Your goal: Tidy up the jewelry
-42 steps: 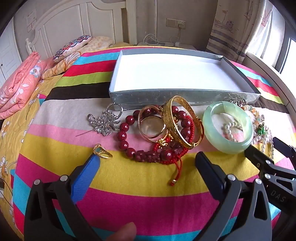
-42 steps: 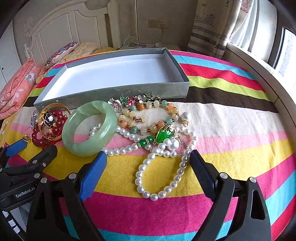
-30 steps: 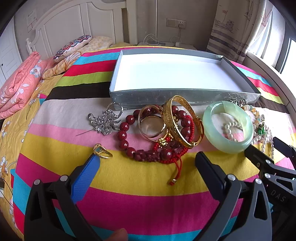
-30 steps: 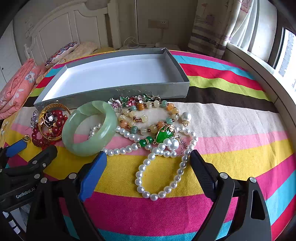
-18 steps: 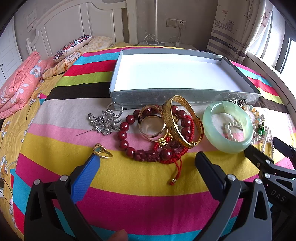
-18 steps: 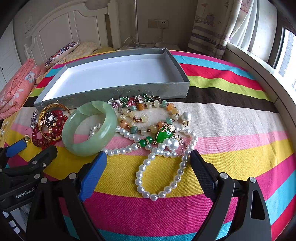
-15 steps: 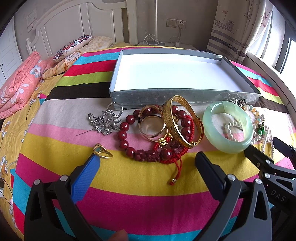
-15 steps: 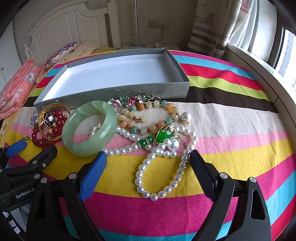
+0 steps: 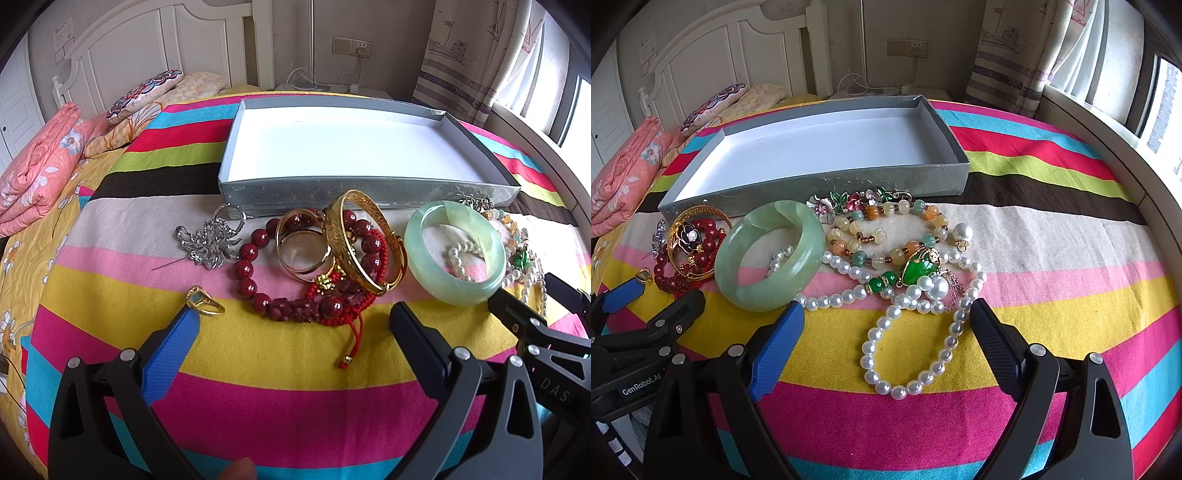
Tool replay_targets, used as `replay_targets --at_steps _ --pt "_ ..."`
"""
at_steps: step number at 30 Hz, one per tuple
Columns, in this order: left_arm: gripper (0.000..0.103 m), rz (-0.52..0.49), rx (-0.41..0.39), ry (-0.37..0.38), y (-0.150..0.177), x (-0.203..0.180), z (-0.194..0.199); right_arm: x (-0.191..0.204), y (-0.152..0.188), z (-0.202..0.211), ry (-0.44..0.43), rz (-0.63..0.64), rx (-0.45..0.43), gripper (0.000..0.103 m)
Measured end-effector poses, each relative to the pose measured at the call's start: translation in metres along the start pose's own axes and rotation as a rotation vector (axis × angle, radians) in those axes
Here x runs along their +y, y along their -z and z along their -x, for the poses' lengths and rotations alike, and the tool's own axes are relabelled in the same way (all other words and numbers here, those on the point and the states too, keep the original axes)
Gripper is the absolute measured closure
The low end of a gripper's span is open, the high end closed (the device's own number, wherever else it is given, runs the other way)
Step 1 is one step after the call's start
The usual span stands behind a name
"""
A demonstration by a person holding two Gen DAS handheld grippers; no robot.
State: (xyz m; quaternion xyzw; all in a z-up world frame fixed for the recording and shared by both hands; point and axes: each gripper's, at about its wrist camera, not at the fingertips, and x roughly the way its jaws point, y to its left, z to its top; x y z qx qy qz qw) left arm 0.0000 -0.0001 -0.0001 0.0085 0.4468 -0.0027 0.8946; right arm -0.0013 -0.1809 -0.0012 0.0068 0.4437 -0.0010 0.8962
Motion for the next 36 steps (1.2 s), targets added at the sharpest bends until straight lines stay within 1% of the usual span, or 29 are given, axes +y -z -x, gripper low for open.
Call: replay_targets --at_steps 36 --pt "0.002 0.000 0.000 0.000 0.0000 0.0000 0.0000 -0.0005 -0.0005 0.0002 -0.008 0.014 0.006 0.016"
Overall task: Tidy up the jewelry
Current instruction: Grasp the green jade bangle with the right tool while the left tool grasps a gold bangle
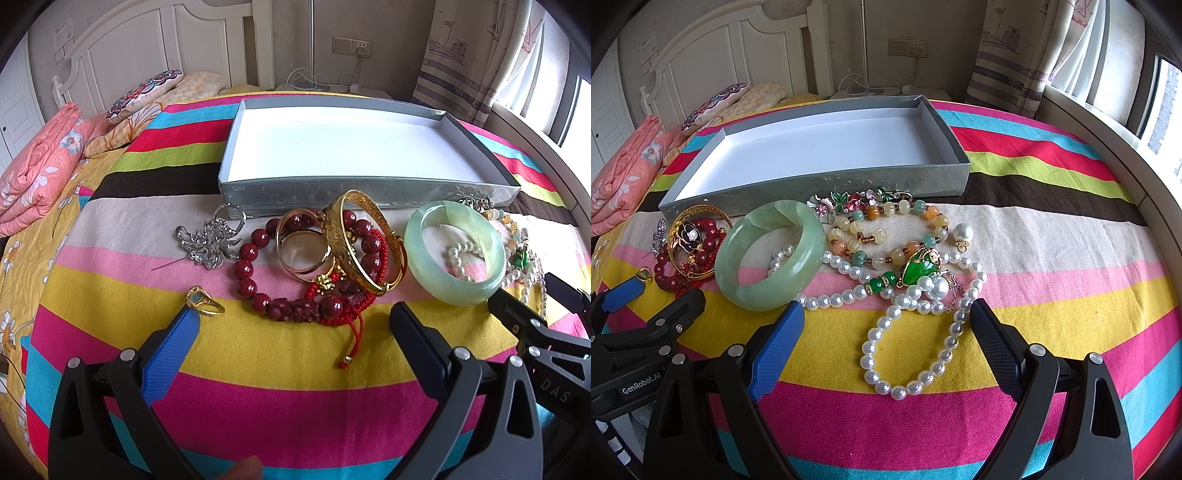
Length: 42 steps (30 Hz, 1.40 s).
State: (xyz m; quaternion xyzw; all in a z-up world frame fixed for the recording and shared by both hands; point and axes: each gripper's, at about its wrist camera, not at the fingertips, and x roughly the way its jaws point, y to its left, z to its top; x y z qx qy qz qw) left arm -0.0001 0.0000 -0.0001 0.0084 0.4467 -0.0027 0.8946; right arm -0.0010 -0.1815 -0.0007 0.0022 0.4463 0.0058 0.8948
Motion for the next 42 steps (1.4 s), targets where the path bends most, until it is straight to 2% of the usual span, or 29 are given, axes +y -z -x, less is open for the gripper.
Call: replay_targets --at_steps 7,10,12,14,16,18,21,22,25,27,28,31,34,35,37,38,40,42 --pt "0.002 0.004 0.014 -0.005 0.000 0.004 0.000 0.001 0.002 0.008 -0.036 0.070 0.006 0.017" --pt "0.002 -0.043 0.043 0.030 0.003 0.001 0.008 0.000 0.007 0.030 -0.080 0.096 -0.107 0.017" --pt "0.002 -0.038 0.030 0.080 0.009 0.009 0.013 -0.004 0.007 0.038 -0.131 0.102 -0.139 0.017" --pt "0.002 0.066 -0.029 0.158 0.015 0.033 0.027 -0.008 0.005 0.038 -0.197 0.076 -0.117 0.017" --pt "0.003 0.172 -0.110 0.200 0.020 0.057 0.040 -0.005 0.002 0.038 -0.252 0.079 -0.097 0.017" --pt "0.003 0.275 -0.147 0.222 0.024 0.080 0.046 0.013 0.002 0.042 -0.234 0.161 -0.109 0.018" --pt "0.003 0.450 -0.152 0.281 0.030 0.114 0.043 0.048 0.001 0.051 -0.208 0.360 -0.152 0.036" --pt "0.003 0.489 -0.157 0.285 0.031 0.121 0.043 0.058 0.000 0.054 -0.205 0.409 -0.156 0.038" --pt "0.008 0.541 -0.170 0.297 0.034 0.131 0.044 0.082 -0.009 0.048 -0.198 0.522 -0.111 0.048" --pt "0.019 0.524 -0.181 0.285 0.033 0.131 0.046 0.094 -0.014 0.036 -0.186 0.591 -0.053 0.057" --pt "0.022 0.502 -0.189 0.273 0.033 0.127 0.049 0.099 -0.016 0.030 -0.167 0.614 -0.027 0.059" --pt "0.024 0.427 -0.209 0.250 0.030 0.114 0.053 0.106 -0.020 0.011 -0.132 0.662 0.049 0.065" --pt "0.026 0.361 -0.229 0.260 0.029 0.104 0.059 0.105 -0.026 0.005 -0.190 0.646 0.078 0.074" --pt "0.028 0.330 -0.220 0.276 0.028 0.098 0.058 0.103 -0.027 0.003 -0.207 0.635 0.083 0.075" --pt "0.032 0.282 -0.201 0.317 0.025 0.091 0.056 0.098 -0.027 0.000 -0.253 0.606 0.080 0.086" --pt "0.036 0.257 -0.192 0.333 0.022 0.087 0.055 0.096 -0.025 0.002 -0.262 0.596 0.066 0.087" --pt "0.040 0.197 -0.176 0.316 0.015 0.076 0.053 0.091 -0.020 0.005 -0.274 0.568 0.037 0.087" --pt "0.052 0.133 -0.161 0.300 0.008 0.063 0.050 0.087 -0.014 0.008 -0.279 0.541 0.007 0.087"
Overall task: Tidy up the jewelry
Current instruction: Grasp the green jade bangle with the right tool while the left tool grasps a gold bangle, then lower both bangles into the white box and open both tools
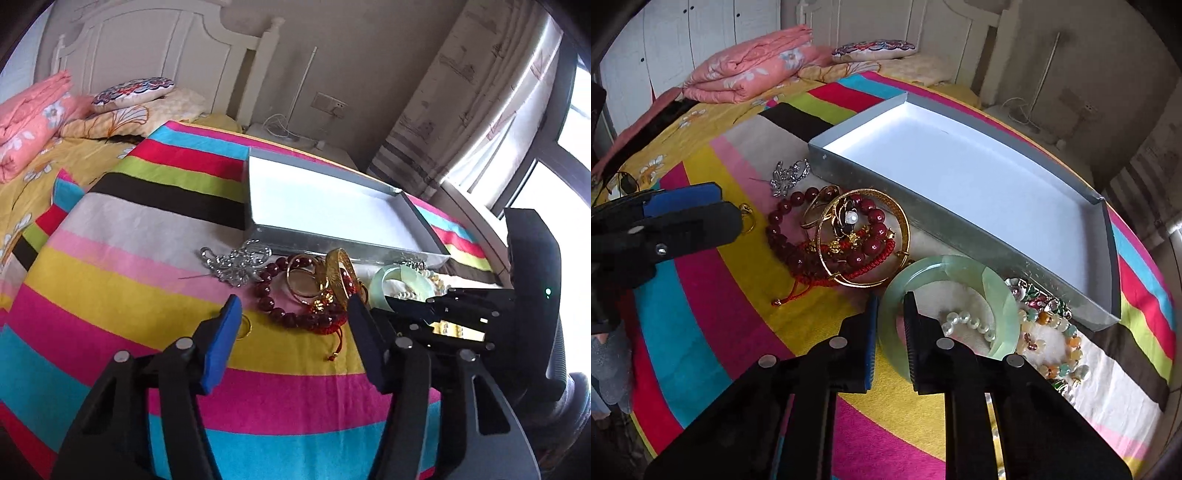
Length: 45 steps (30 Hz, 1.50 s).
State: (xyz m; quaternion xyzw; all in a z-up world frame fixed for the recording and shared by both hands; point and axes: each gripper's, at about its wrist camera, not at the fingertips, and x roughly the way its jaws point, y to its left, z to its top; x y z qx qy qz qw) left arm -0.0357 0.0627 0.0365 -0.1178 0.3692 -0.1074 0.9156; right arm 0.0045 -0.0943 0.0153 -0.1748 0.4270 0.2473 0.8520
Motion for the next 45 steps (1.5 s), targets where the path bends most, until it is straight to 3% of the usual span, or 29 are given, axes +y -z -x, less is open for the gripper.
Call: replay_targets --at_steps 7,11,13,18,24,31,45 --pt "0.069 -0.145 0.061 -0.026 -0.021 -0.038 -0.032 -0.012 0.020 0.020 -0.013 -0.113 -0.106 0.087" --pt "0.086 -0.232 0.107 -0.096 -0.019 -0.056 -0.055 -0.024 0.022 0.035 -0.035 -0.176 -0.168 0.087" --pt "0.088 -0.245 0.108 -0.129 -0.020 -0.059 -0.061 -0.029 0.024 0.042 -0.045 -0.193 -0.192 0.087" --pt "0.101 -0.256 0.077 -0.097 -0.018 -0.059 -0.051 -0.035 0.030 0.054 -0.063 -0.229 -0.234 0.087" --pt "0.101 -0.293 0.030 -0.058 -0.009 -0.065 -0.031 -0.040 0.036 0.062 -0.087 -0.257 -0.259 0.087" --pt "0.101 -0.245 0.035 -0.040 -0.025 -0.057 -0.029 -0.048 0.036 0.067 -0.082 -0.264 -0.278 0.087" --pt "0.101 -0.084 0.076 -0.107 -0.104 -0.038 -0.084 -0.083 -0.027 0.040 0.005 -0.243 -0.256 0.087"
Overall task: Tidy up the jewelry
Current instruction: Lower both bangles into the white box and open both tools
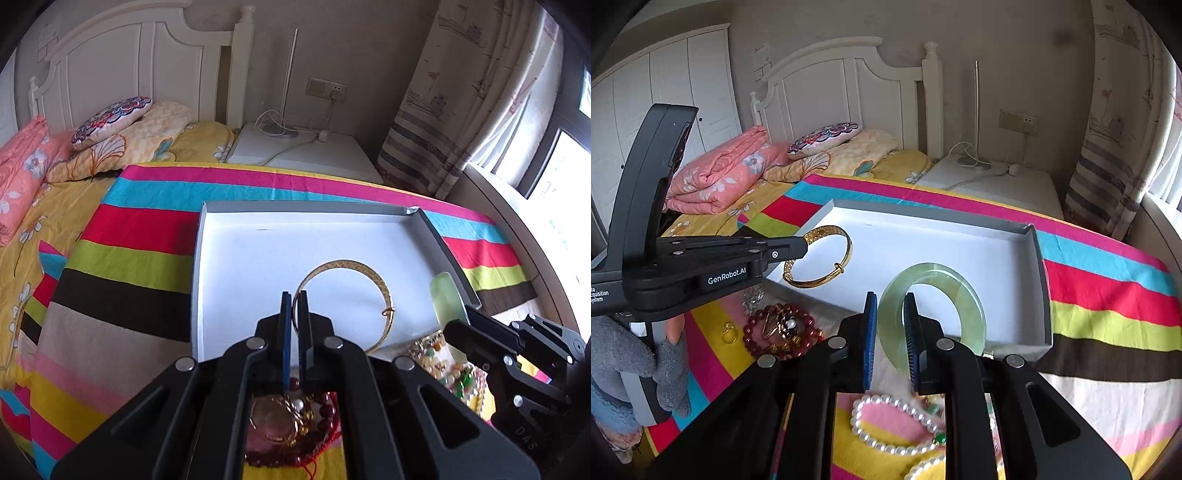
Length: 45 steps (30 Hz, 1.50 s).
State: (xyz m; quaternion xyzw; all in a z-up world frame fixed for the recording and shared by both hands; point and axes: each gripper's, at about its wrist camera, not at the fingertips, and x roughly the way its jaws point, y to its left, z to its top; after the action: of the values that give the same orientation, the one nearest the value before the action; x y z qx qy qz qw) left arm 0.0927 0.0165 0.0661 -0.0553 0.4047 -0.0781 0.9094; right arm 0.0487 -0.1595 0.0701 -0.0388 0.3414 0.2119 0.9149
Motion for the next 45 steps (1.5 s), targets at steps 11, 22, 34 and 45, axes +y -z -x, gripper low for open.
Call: replay_targets --at_steps 11,22,34,45 --pt "0.100 0.130 0.099 -0.093 -0.038 0.030 -0.069 -0.012 -0.048 -0.070 0.069 -0.001 0.109 0.090" --pt "0.059 0.171 0.072 -0.056 -0.029 0.043 -0.062 -0.021 -0.064 -0.054 -0.025 -0.083 0.104 0.060" --pt "0.002 0.025 -0.255 -0.113 0.022 0.016 0.063 -0.055 0.006 0.052 -0.049 -0.099 -0.013 0.043" --pt "0.002 0.070 -0.132 -0.048 0.123 0.025 0.077 -0.072 0.098 0.064 -0.003 -0.188 0.104 0.043"
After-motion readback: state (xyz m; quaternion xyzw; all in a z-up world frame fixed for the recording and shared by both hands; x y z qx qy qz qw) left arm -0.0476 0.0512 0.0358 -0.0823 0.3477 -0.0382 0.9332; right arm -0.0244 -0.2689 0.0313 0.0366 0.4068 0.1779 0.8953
